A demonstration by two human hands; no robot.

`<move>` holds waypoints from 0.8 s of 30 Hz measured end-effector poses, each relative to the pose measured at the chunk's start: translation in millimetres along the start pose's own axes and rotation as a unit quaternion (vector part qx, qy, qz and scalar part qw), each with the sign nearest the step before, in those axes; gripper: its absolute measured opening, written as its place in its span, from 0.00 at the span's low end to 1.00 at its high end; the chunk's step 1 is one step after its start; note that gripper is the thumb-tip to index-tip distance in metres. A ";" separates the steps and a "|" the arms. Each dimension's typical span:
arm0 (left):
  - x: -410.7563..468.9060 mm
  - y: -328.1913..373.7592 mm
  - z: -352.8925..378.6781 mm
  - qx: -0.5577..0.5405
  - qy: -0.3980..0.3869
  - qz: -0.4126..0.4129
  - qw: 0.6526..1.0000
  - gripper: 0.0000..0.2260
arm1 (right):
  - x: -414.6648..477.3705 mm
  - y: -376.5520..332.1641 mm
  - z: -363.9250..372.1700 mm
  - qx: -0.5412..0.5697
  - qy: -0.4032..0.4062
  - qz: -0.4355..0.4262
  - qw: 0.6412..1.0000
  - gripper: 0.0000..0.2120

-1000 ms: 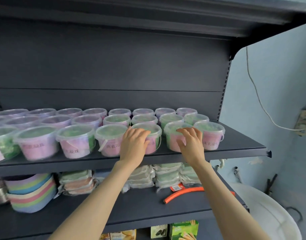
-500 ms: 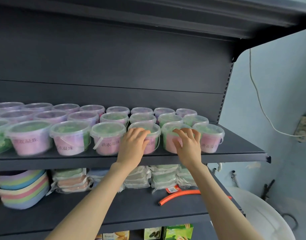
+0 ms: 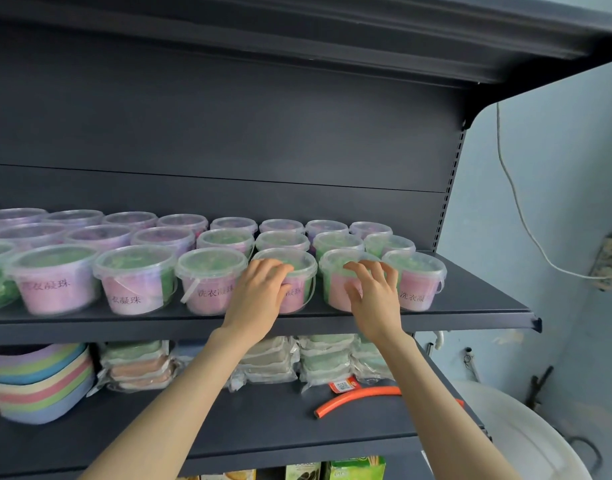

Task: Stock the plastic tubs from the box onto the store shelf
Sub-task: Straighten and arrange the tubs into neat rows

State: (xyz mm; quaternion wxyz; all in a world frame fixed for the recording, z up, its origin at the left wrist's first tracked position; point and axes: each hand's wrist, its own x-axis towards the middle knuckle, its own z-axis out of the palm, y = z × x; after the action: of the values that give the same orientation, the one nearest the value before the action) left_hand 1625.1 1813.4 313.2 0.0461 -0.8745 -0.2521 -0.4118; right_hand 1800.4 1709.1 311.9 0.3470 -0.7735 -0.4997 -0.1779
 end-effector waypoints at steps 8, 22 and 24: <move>16.2 -2.7 -7.1 -0.014 0.014 0.006 1.000 0.14 | 23.5 -8.6 -12.4 -0.011 0.012 -0.024 1.000 0.19; 136.5 -45.0 40.2 -0.058 -0.311 -0.168 0.934 0.14 | 145.2 3.8 12.2 -0.012 -0.241 0.060 0.969 0.18; 142.2 -49.0 44.4 -0.048 -0.311 -0.172 0.933 0.07 | 149.6 6.3 14.9 -0.014 -0.249 0.063 0.966 0.15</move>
State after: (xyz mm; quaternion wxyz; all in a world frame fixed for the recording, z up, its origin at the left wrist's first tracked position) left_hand 1708.4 1926.1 383.6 -0.1480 -0.9033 -0.3802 -0.1324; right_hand 1870.4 1815.3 392.4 0.2110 -0.8281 -0.5181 0.0359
